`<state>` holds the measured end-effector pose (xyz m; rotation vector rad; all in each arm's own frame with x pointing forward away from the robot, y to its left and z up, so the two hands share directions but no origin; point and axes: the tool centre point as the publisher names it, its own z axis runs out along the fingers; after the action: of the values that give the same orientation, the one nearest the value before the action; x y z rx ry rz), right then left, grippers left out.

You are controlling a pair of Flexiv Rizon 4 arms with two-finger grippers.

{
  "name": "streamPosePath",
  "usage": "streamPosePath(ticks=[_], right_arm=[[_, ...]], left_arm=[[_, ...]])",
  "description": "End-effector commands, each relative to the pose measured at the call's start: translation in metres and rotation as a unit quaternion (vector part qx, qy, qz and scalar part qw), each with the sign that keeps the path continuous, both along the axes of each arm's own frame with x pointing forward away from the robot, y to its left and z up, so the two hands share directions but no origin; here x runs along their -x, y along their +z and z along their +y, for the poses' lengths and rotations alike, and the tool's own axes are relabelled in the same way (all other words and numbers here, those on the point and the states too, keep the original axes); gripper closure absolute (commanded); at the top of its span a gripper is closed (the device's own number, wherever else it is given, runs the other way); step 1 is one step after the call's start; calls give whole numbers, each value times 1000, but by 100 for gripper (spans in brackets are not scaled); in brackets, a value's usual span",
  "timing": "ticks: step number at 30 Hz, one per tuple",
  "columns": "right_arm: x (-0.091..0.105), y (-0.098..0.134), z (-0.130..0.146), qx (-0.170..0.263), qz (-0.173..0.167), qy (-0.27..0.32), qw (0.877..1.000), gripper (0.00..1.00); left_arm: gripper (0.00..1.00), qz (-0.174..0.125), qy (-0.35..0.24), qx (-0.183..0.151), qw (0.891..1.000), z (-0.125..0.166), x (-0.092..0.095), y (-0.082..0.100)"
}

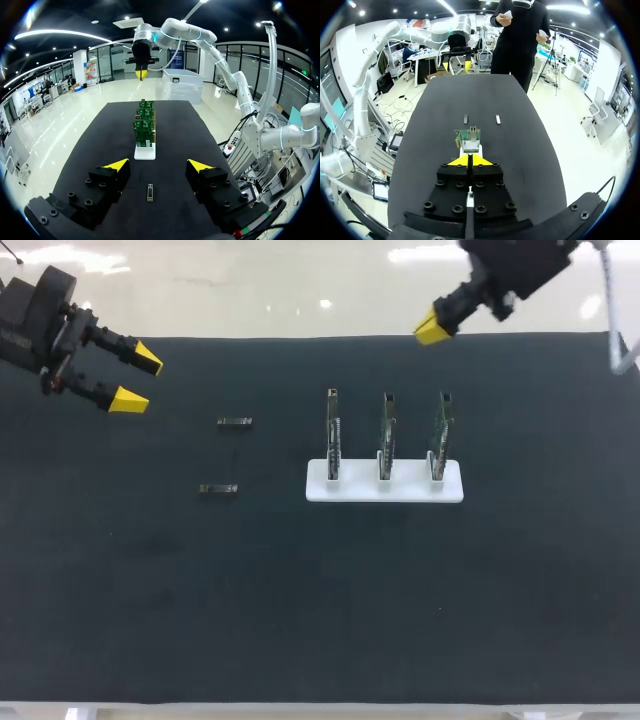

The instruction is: Pick up the optical module with the left hand, and insert it into the network port with the right hand.

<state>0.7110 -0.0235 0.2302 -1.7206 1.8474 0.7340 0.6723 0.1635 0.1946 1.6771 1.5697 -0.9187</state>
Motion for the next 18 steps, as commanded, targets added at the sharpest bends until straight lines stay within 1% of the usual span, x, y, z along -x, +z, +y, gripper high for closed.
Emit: streamPosePath(ticks=[1,5,7,9,13,14,15,18], right_arm=[[11,11,-27,-8,-8,-3,1000,100],[13,13,-42,-16,-19,2,1000,100],[12,14,-48,-17,-17,2,1000,100],[12,15,-53,-18,-29,2,999,100],[13,17,-58,-24,-19,-10,999,100],[13,19,-58,-25,-19,-11,999,69],[13,19,-58,-25,-19,-11,999,0],[13,19,-58,-25,-19,-11,999,0]], left_arm=[[0,-1,1,-1,1000,-1,1,0],[0,-1,1,-1,1000,-1,1,0],[0,-1,1,-1,1000,-1,1,0],[0,-1,1,-1,1000,-1,1,0],[0,-1,1,-1,1000,-1,1,0],[0,-1,1,-1,1000,-1,1,0],[0,-1,1,-1,1000,-1,1,0],[0,-1,1,-1,1000,-1,1,0]])
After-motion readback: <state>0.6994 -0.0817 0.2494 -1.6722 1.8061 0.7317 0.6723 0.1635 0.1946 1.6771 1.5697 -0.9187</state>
